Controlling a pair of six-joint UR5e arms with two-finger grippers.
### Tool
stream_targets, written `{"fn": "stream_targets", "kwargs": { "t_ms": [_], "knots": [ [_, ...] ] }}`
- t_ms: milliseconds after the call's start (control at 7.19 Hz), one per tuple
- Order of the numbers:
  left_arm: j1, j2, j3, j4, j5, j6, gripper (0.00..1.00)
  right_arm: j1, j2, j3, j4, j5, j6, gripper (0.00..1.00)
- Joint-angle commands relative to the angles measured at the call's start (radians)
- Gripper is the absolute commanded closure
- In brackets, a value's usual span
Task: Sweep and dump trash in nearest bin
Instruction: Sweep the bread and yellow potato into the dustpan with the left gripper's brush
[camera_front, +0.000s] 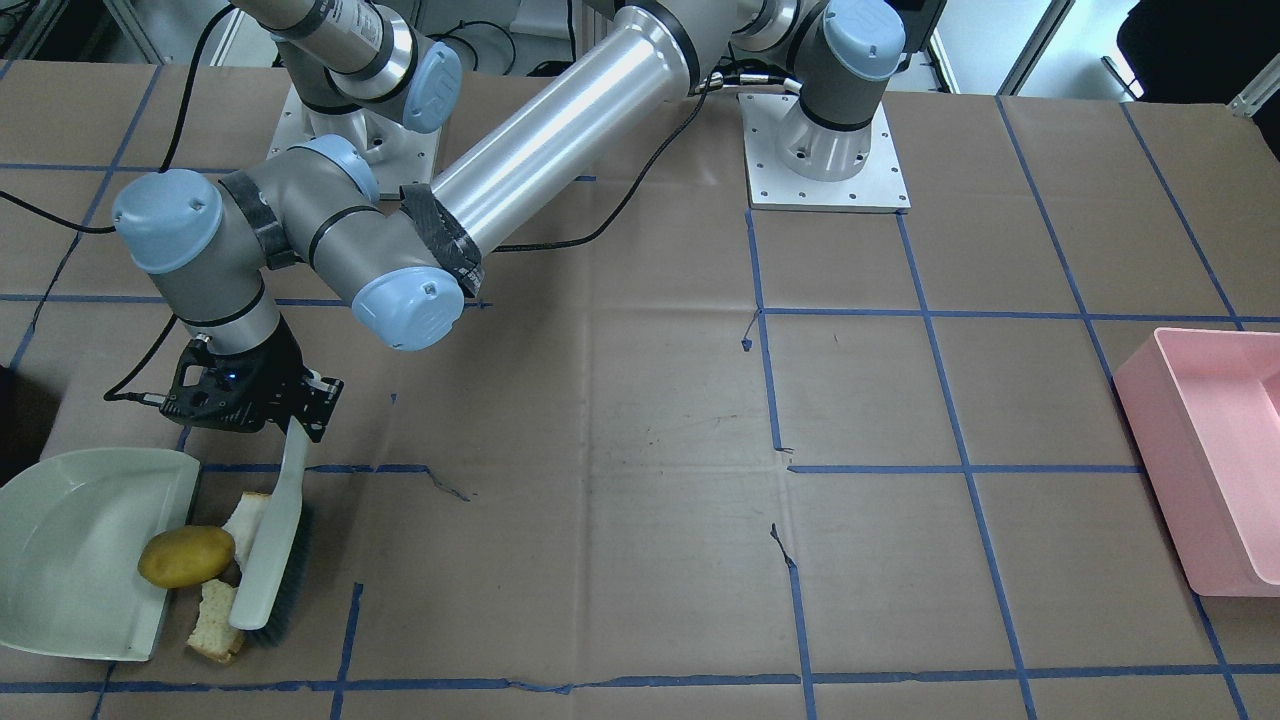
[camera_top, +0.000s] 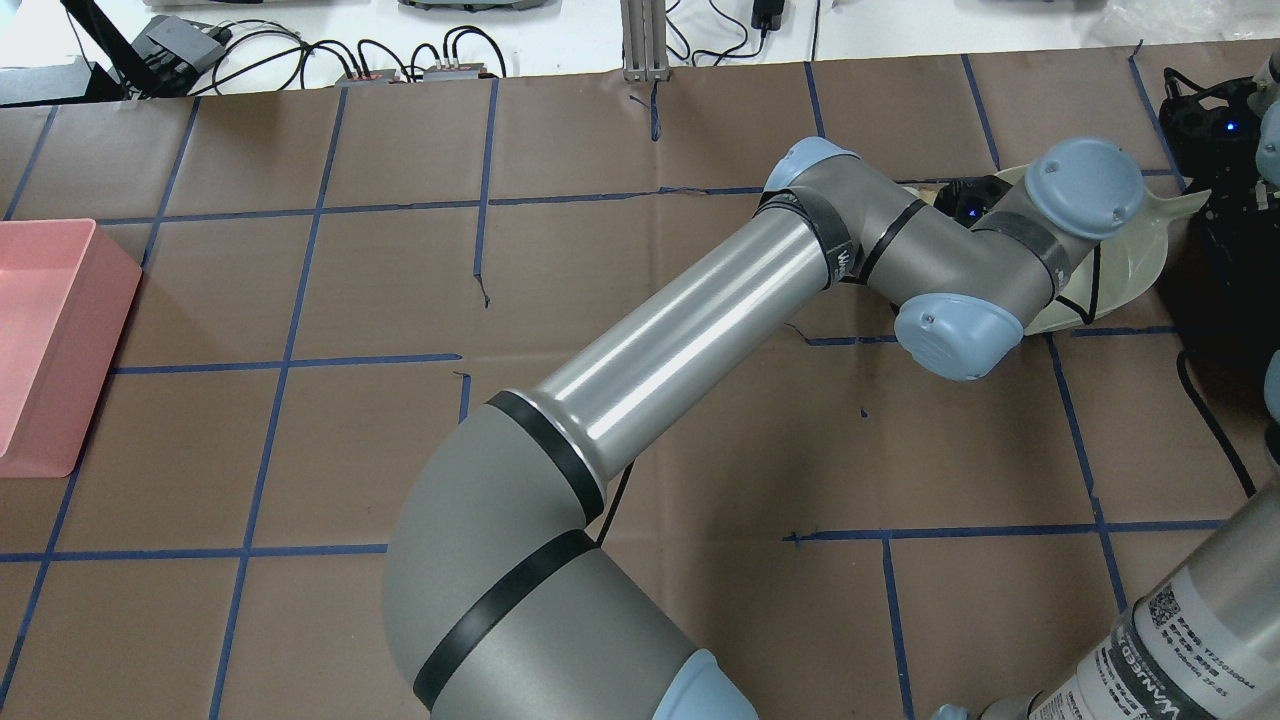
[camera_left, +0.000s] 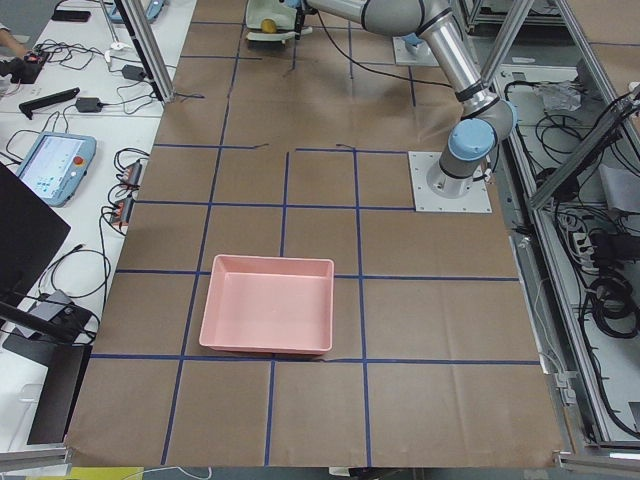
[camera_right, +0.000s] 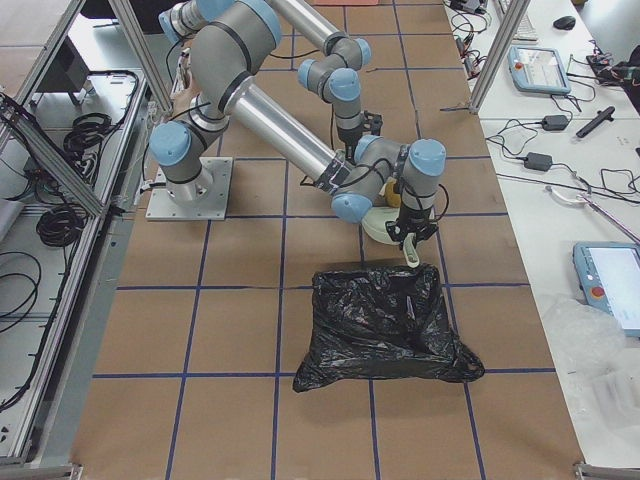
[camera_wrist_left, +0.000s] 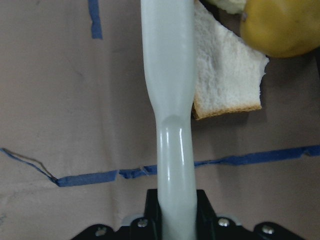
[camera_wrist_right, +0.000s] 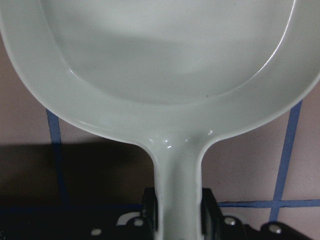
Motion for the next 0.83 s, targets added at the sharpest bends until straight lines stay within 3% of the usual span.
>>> {"fn": "stream_targets", "kwargs": {
  "t_ms": [0, 695],
  "knots": [
    [-0.002, -0.043, 0.058, 0.088, -0.163, -0.006, 1.0, 0.006, -0.001, 0.0, 0.0, -0.001, 0.0, 1.0],
    [-0.01, -0.076, 0.121, 0.158, -0.38, -0.039, 1.0, 0.006, -0.004, 0.0, 0.001, -0.003, 0.0, 1.0]
  ]
}}
